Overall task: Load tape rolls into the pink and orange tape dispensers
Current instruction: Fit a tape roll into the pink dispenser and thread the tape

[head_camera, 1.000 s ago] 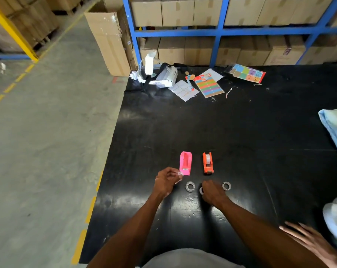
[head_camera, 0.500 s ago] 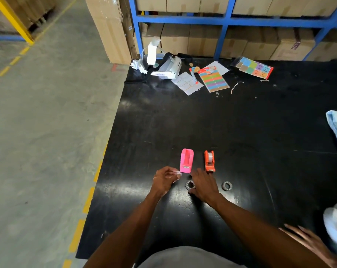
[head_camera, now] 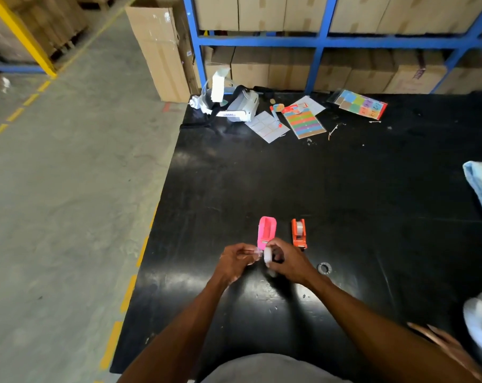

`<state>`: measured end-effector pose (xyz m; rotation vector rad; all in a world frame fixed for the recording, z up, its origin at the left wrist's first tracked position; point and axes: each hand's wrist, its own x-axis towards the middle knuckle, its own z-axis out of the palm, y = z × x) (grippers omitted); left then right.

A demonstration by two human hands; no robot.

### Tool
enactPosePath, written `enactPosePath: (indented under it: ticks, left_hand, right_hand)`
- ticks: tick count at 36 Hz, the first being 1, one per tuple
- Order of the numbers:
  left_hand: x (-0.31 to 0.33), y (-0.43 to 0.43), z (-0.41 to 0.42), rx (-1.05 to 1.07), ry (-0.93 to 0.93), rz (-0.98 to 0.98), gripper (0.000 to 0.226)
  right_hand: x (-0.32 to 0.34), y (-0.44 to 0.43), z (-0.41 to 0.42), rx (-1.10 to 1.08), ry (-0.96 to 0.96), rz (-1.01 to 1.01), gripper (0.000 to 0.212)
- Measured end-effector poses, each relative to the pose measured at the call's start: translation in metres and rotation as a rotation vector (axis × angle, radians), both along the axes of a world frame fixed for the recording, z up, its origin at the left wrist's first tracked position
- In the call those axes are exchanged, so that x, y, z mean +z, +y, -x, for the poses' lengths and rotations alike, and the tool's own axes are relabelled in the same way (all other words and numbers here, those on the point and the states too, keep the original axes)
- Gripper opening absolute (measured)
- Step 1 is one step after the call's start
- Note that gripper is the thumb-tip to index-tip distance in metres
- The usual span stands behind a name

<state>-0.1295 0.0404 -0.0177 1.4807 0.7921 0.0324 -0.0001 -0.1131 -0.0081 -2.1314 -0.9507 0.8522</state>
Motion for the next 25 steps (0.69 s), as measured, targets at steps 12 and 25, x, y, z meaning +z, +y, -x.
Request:
enactPosePath:
  ticks: [12,25]
  left_hand:
    - [0.013,-0.014,-0.004,-0.024,-0.074,-0.139,0.019]
    - [0.025,-0.028,-0.003,-0.019,-0.123,-0.181,0.022]
  right_hand:
    - [0.018,-0.008,-0.007,-0.057,0.079,-0.154,0.040]
    - [0.032,-0.016,0.002,-0.070,0.116,-0.216,0.045]
